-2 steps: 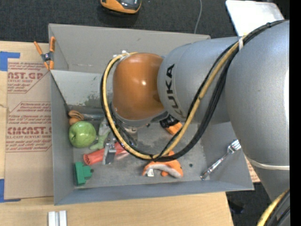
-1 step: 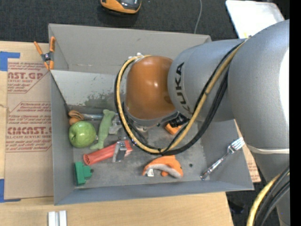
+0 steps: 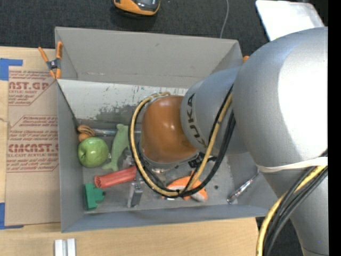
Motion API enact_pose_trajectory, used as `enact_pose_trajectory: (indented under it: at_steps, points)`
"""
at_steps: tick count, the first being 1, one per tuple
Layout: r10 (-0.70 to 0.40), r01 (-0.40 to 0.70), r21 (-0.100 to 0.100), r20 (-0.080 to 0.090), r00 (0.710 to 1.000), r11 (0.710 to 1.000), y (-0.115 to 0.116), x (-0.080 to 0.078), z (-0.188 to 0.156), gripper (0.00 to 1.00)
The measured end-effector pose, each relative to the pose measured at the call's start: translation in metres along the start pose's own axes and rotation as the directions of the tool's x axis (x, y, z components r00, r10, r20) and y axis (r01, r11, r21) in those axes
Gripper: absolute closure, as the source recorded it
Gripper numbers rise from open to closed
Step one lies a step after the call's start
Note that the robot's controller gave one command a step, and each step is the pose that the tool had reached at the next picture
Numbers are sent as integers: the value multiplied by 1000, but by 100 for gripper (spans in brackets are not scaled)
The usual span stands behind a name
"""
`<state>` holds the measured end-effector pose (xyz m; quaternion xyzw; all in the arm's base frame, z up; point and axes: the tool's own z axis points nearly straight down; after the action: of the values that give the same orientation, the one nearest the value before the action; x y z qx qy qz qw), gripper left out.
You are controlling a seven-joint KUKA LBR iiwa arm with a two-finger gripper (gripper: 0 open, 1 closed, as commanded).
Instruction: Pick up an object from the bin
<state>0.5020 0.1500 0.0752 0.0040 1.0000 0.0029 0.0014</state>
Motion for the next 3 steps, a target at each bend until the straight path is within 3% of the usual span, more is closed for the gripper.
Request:
enact_pose_trajectory:
  at_steps: [1, 3]
  points:
    - [22, -22, -4, 26, 999, 1000, -37, -5, -1, 100]
    - [23, -23, -4, 26, 999, 1000, -37, -5, -1, 100]
